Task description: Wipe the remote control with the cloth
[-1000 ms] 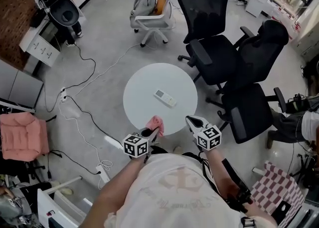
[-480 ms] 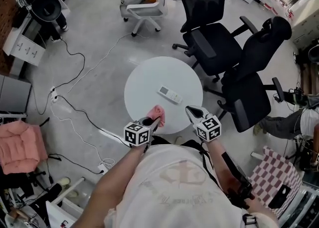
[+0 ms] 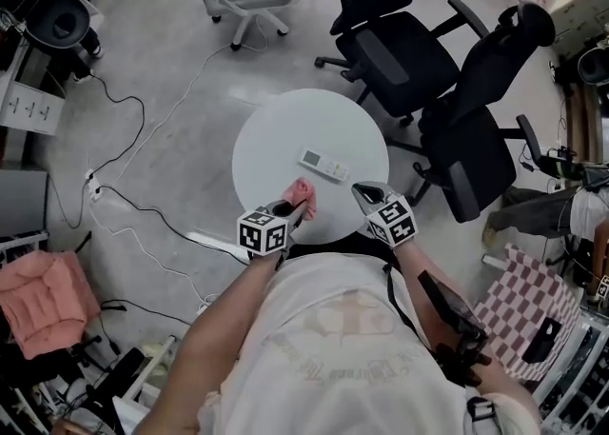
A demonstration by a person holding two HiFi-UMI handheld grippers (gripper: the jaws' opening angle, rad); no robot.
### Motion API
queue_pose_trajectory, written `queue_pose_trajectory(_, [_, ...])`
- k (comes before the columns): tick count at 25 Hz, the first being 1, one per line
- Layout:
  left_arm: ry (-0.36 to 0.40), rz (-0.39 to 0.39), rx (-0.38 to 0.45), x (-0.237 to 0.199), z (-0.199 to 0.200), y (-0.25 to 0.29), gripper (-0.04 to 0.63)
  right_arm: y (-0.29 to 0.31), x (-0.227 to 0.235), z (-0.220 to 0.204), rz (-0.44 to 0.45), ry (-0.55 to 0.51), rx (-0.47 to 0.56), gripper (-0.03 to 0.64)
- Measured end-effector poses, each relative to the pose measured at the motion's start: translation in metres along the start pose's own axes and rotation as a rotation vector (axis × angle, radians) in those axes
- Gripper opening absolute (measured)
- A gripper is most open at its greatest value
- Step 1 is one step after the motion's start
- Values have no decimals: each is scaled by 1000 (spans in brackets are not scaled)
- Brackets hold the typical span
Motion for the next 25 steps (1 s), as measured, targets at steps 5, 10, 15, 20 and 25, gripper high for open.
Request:
queue_pose_trajectory(5, [25,9,-68,-2,8,18,28,14,13,-13,20,23,-47,8])
queue_pose_trajectory(10, [60,19,-122,0,21,42,28,29,33,-21,26,25,-94,9])
queue_pose_trajectory(15, [102,10,-199,9,25,67,29,40,43,-33,39,48,-124,34])
queue_pose_trajectory(20, [130,-7,-251,18,33,96,29,52,54,-36,42,-8,-172,110])
queue_pose_trajectory(25, [158,14,-281,20,40,124,28,64,63,-42,59,-76,-205,190])
Point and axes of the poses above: the fingertips, and each gripper's own axes: y forward along the fingers, x to its right, z out of its top, the point moved 7 cm from there along -y, backward along the fingers, and after that the axes turned 12 degrees about z, right-handed, at the moved point
